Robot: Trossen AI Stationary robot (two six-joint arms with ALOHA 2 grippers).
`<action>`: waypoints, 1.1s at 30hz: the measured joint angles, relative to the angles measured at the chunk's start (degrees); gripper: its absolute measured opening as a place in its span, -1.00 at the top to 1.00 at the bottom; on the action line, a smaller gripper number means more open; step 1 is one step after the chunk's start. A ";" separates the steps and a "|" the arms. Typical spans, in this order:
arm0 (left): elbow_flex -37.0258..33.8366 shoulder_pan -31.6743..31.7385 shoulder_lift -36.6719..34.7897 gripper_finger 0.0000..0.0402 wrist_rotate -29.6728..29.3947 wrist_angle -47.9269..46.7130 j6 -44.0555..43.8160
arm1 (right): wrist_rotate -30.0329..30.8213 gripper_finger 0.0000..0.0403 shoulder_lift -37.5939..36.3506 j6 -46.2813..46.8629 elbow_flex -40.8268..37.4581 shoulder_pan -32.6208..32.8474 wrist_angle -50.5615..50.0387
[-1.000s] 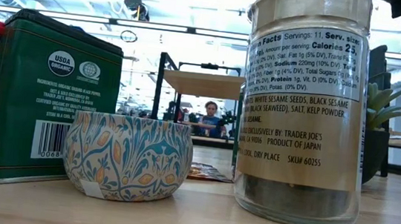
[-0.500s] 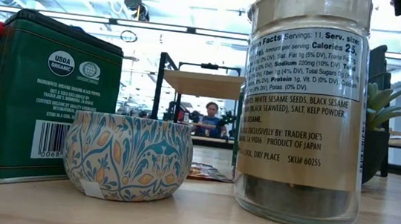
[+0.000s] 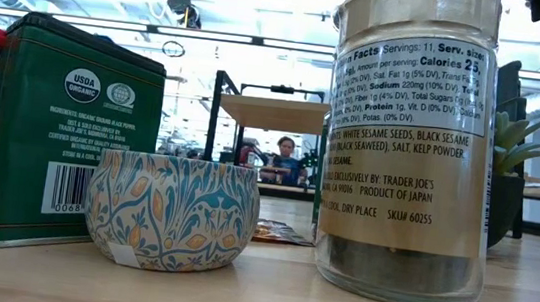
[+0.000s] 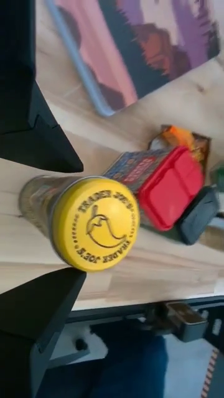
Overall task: Shelf spices
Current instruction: Put the yellow seasoning bottle on the shelf
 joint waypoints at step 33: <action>0.00 7.66 4.96 -0.21 -2.78 2.72 7.96 | -0.17 -0.27 0.00 -0.59 0.00 1.16 -0.09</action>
